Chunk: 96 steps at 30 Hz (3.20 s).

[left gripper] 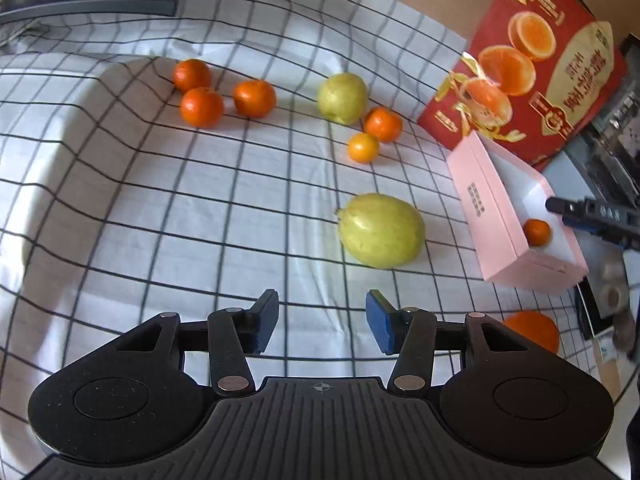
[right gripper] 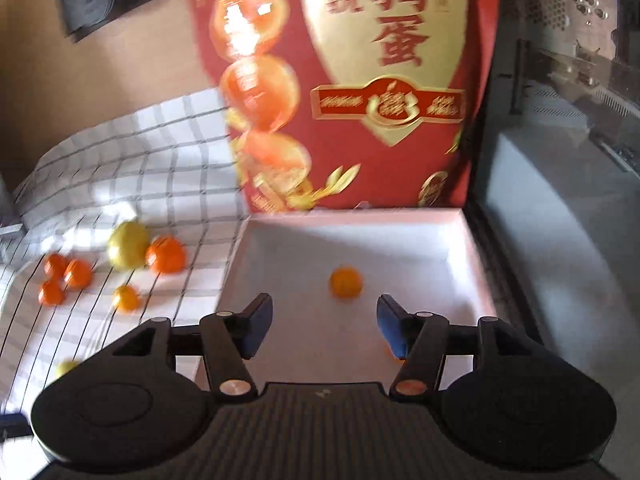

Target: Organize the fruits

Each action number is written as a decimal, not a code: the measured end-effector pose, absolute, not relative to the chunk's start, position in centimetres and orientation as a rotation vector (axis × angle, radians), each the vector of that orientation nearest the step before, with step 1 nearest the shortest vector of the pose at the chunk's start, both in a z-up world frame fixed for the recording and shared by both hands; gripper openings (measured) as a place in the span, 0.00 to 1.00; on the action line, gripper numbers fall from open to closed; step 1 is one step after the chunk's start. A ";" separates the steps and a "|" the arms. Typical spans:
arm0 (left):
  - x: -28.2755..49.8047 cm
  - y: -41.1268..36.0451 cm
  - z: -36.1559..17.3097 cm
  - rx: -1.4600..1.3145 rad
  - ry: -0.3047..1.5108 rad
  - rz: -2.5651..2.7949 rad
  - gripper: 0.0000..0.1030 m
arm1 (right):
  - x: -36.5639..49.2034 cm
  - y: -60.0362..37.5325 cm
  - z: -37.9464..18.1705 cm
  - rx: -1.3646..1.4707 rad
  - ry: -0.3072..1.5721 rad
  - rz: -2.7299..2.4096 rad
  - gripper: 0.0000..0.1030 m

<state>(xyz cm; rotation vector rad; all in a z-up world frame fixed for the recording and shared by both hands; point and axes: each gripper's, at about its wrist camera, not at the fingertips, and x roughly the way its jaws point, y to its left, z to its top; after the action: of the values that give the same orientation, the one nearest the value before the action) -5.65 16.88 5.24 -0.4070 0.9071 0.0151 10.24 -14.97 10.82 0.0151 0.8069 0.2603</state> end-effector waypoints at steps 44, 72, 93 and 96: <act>13.7 12.4 2.6 0.026 0.941 -0.134 0.38 | -8.6 -18.5 10.0 0.118 0.829 0.055 0.71; -6.7 11.1 4.1 -0.168 0.955 -0.218 0.38 | -5.0 -8.5 5.8 -0.045 0.812 0.244 0.81; -6.0 9.9 2.9 -0.128 0.990 -0.188 0.38 | -7.1 -10.4 4.3 0.080 0.914 0.309 0.88; -5.9 10.0 2.8 -0.134 0.991 -0.191 0.38 | -7.2 -10.2 4.2 0.055 0.915 0.313 0.88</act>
<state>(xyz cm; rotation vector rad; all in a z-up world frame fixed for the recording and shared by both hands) -5.94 9.98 2.84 -0.1342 0.9909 -0.1912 -7.25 -10.19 4.25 0.0552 0.9148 0.3135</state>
